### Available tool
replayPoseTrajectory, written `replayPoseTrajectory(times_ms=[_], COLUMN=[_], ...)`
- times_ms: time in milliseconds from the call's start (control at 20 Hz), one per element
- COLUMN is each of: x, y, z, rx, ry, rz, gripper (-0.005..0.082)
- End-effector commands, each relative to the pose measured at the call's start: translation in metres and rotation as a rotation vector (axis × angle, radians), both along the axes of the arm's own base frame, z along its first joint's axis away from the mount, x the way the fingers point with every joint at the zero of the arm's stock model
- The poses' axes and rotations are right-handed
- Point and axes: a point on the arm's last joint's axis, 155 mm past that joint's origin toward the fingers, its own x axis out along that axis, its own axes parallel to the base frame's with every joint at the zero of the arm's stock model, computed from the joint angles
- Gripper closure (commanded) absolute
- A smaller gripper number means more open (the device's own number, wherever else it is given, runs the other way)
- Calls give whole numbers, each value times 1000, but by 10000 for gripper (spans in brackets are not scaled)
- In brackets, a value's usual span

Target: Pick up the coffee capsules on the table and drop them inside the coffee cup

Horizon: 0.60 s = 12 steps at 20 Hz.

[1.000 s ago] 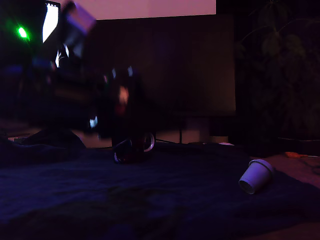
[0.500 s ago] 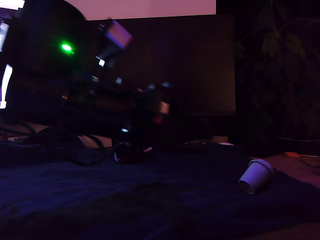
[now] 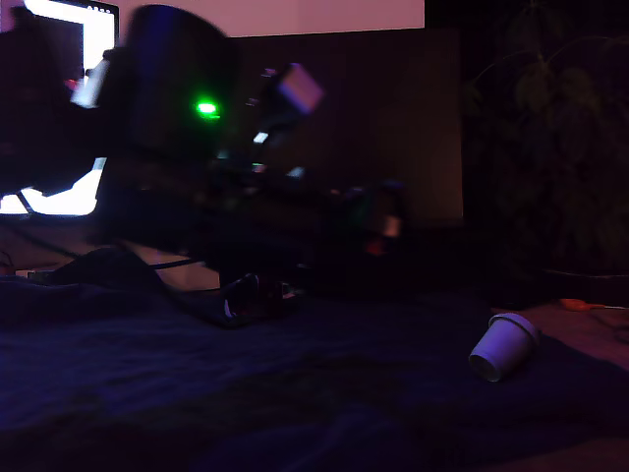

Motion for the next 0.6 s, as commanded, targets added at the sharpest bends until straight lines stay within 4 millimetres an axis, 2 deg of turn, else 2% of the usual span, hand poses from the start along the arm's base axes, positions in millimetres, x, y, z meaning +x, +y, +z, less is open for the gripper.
replayPoseTrajectory(times_ms=[0,400,550], x=[1,11,15], y=[-6,-27,-33], z=[-13,-40,-41], rx=[30,134,153], ry=[24,119,135], rz=[-6,-29,-31], gripper=[201,201,201])
